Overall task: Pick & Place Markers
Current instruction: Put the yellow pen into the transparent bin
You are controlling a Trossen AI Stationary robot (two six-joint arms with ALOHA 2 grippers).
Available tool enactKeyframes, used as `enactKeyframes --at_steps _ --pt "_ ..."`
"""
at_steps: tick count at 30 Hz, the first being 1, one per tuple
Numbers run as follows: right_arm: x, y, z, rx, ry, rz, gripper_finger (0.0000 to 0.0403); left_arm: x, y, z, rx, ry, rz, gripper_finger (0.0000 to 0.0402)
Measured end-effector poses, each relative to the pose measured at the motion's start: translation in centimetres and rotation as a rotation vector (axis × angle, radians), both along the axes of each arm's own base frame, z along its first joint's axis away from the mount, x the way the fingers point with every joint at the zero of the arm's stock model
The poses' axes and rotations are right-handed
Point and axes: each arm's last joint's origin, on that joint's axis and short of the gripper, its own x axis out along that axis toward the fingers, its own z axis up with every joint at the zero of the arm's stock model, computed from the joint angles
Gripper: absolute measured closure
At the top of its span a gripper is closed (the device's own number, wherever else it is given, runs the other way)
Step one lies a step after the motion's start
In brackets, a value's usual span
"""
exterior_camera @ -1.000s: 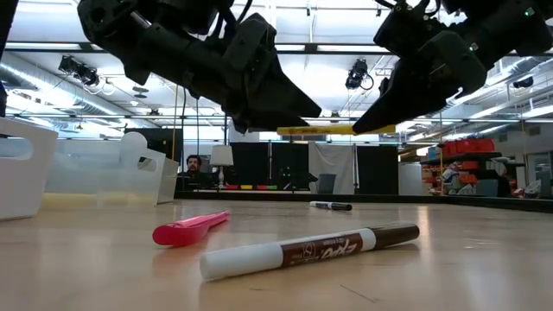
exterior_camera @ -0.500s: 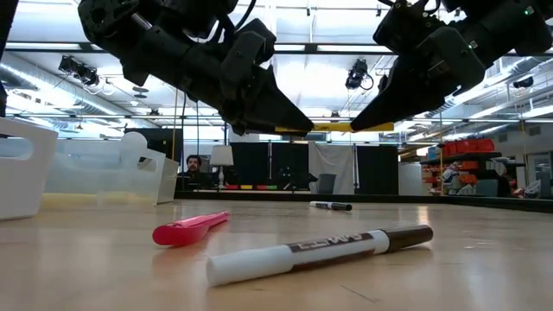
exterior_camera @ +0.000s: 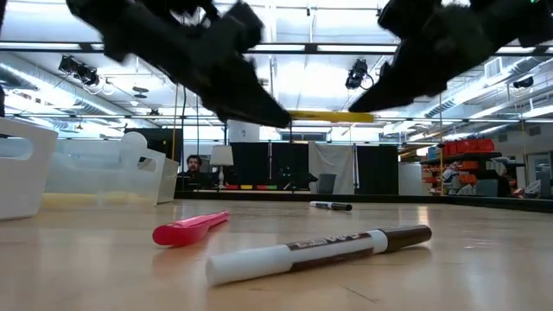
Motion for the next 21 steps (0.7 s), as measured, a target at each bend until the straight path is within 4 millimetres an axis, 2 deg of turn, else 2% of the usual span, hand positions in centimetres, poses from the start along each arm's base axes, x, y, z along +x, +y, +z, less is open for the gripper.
enactKeyframes --at_steps 4,10,15,17,21 --pt "-0.6 0.0 1.5 0.003 -0.053 0.009 0.0261 -3.2 -0.9 2.6 0.017 0.152 0.116 0.0368" --pt "-0.9 -0.2 2.6 -0.03 -0.096 0.027 0.0261 -9.0 -2.5 10.0 0.012 0.404 0.248 0.0369" --pt "-0.9 -0.2 2.6 -0.04 -0.097 0.033 0.0269 -13.9 -2.3 15.4 -0.106 0.691 0.438 0.0369" --pt "-0.9 -0.2 2.6 -0.04 -0.097 0.033 0.0273 -15.2 -2.1 16.5 -0.141 0.774 0.508 0.0369" --pt "-0.9 -0.2 2.6 -0.039 -0.097 0.032 0.0278 -15.7 -1.7 16.3 -0.163 0.776 0.462 0.0369"
